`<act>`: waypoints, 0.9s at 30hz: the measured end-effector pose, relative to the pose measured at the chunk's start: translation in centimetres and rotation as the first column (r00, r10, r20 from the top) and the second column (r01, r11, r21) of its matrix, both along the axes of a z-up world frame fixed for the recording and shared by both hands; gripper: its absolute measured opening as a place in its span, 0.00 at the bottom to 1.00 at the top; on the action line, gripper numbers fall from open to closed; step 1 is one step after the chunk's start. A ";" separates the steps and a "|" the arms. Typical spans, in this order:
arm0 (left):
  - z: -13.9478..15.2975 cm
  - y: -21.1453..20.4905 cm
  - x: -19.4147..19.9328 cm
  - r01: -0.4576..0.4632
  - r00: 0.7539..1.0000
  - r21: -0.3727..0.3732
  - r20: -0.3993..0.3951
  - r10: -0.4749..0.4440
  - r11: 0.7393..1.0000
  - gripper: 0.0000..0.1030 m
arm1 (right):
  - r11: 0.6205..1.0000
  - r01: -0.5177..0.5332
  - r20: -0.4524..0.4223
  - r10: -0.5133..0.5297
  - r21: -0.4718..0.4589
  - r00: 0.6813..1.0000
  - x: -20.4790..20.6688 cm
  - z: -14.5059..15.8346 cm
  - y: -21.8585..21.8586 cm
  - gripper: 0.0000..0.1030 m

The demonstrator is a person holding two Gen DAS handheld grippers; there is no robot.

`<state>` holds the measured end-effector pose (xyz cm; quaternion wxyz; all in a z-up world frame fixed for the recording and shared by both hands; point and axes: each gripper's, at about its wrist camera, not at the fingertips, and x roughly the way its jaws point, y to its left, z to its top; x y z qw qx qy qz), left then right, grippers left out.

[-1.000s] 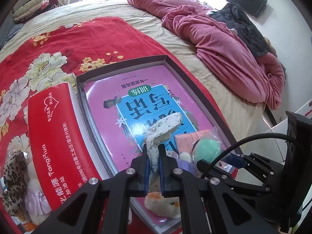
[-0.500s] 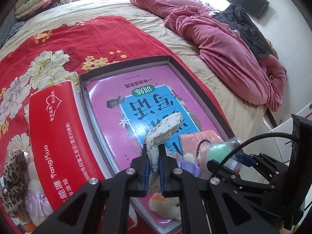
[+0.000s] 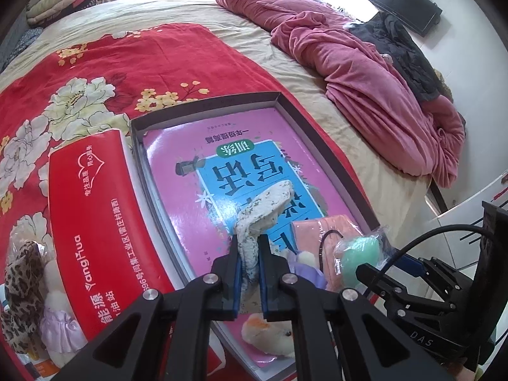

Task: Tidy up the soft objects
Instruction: 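Hold the cloth and sponge with both tools above the pink book tray, then lower the sponge and open the right tool while the left tool lowers and releases the cloth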

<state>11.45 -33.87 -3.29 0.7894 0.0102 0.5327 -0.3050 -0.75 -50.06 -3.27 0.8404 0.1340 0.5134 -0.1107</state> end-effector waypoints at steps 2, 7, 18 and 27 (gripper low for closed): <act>0.2 -0.1 -0.1 0.000 1.000 0.001 0.009 0.000 1.000 0.08 | 1.000 0.000 0.007 0.000 -0.001 1.000 -0.1 0.3 0.0 0.61; 0.6 -0.1 -0.1 -0.003 1.000 0.011 0.026 0.003 1.000 0.09 | 1.000 -0.007 0.014 0.007 -0.004 1.000 -0.1 0.7 0.1 0.61; 0.6 0.1 -0.1 -0.008 0.999 0.023 0.036 0.007 1.000 0.28 | 1.000 0.007 0.015 -0.007 -0.010 1.000 -0.4 0.8 0.0 0.61; 1.2 1.6 0.0 -0.046 0.997 0.018 0.056 0.045 0.999 0.42 | 1.000 0.009 0.030 -0.009 -0.016 1.000 -0.5 1.4 0.2 0.62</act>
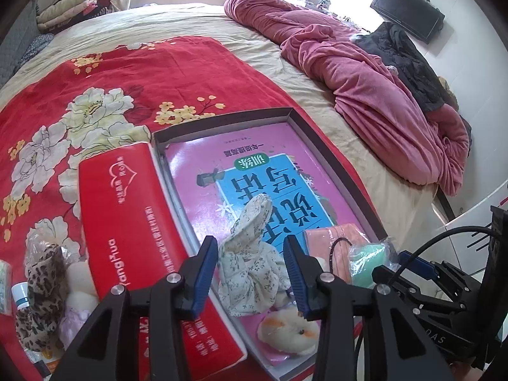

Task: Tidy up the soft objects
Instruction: 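Lower the sponge and open the right tool while the left tool lowers and releases the cloth, then move both open tools back over the pile of items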

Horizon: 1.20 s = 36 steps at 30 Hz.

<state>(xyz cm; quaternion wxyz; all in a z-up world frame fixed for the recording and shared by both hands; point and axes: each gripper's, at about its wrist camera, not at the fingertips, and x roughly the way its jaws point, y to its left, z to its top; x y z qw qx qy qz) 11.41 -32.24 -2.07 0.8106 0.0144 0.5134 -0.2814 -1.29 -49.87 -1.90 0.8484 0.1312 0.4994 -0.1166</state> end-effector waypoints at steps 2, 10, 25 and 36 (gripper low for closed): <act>0.1 0.2 -0.1 0.001 1.000 0.001 0.005 -0.001 1.000 0.42 | 1.000 -0.003 -0.002 0.003 -0.001 1.000 0.1 0.0 0.1 0.62; 0.4 0.3 -1.1 0.018 1.000 0.000 0.013 -0.018 1.000 0.42 | 1.000 -0.002 0.000 0.002 -0.008 1.000 0.1 0.3 0.6 0.67; 2.7 2.3 -3.3 0.002 0.997 0.019 0.083 -0.003 1.000 0.50 | 0.999 0.013 0.033 -0.012 -0.043 0.999 -0.2 2.3 1.7 0.73; 4.5 5.9 -4.6 -0.048 0.993 0.007 0.108 0.047 0.999 0.51 | 0.996 0.001 0.063 0.005 -0.088 0.998 -0.7 4.4 4.0 0.73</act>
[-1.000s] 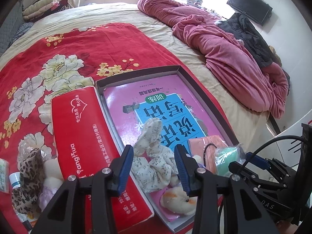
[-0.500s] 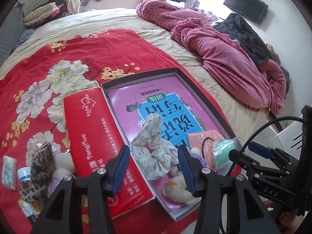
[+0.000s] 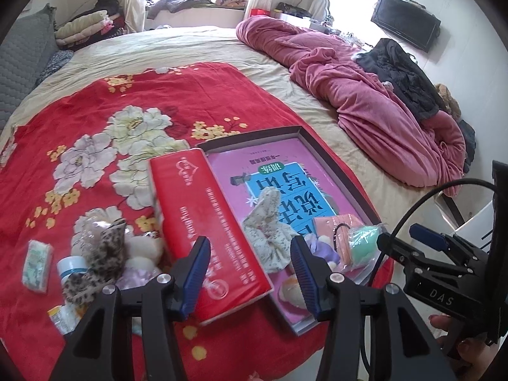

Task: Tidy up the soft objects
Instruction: 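Move both open tools back over the pile of items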

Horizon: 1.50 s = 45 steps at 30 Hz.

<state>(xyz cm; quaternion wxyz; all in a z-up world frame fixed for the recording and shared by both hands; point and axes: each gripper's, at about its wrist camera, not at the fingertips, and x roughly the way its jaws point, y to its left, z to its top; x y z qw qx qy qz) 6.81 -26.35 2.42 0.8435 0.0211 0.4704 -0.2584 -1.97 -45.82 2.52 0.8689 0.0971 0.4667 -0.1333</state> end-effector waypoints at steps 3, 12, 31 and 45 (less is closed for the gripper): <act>0.6 0.8 -0.4 -0.007 1.000 -0.003 0.006 0.007 1.000 0.51 | 1.000 -0.012 0.009 0.012 -0.014 1.000 0.0 0.7 0.9 0.73; 2.2 3.8 -1.6 -0.044 0.998 -0.019 0.034 0.045 0.999 0.51 | 0.998 -0.041 0.039 0.043 -0.054 0.998 -0.3 2.9 3.7 0.74; 4.2 12.8 -3.1 -0.180 0.981 -0.037 0.064 0.183 0.983 0.51 | 0.986 -0.148 0.094 0.155 -0.074 0.983 0.3 6.6 10.4 0.74; 6.1 21.4 -3.9 -0.310 0.946 -0.058 0.085 0.314 0.949 0.51 | 0.966 -0.244 0.111 0.253 -0.087 0.961 0.8 7.7 16.6 0.74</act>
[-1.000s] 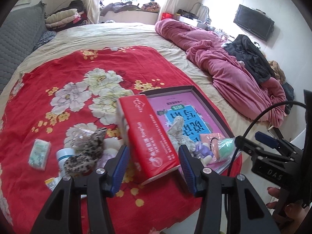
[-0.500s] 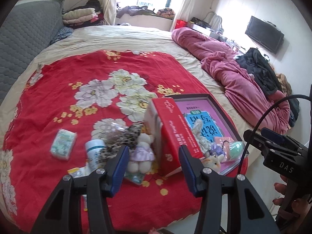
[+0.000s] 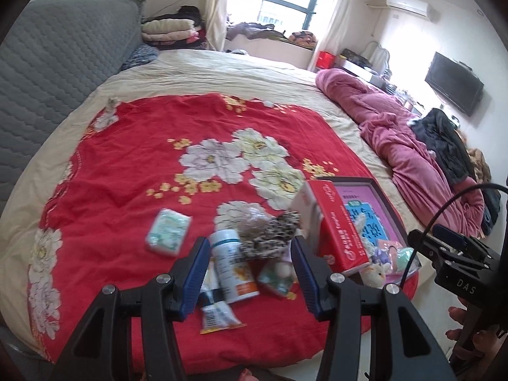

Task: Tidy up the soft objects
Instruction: 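Move both open tools back over the pile of items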

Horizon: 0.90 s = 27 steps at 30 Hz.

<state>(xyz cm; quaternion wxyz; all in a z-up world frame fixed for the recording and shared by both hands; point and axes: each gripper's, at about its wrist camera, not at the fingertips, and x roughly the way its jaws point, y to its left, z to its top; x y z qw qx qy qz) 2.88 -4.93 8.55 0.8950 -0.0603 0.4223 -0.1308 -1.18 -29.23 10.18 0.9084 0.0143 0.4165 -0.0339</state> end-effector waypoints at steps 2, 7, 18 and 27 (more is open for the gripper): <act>0.0 1.2 0.0 -0.020 1.000 -0.004 -0.002 0.020 1.000 0.51 | 1.000 -0.016 0.001 0.016 -0.006 1.000 0.0 0.1 0.8 0.74; 0.1 3.8 -0.4 -0.061 0.998 -0.009 -0.003 0.061 0.998 0.51 | 0.998 -0.054 0.001 0.054 -0.013 0.999 0.1 0.2 3.0 0.74; -0.6 7.0 -1.2 -0.098 0.995 -0.003 -0.015 0.098 0.995 0.51 | 0.992 -0.125 -0.009 0.125 -0.019 0.992 1.2 0.3 6.7 0.74; -2.8 7.7 -1.3 -0.104 0.993 0.004 -0.058 0.104 0.995 0.51 | 0.988 -0.149 -0.030 0.148 -0.030 0.989 2.1 -0.4 8.2 0.74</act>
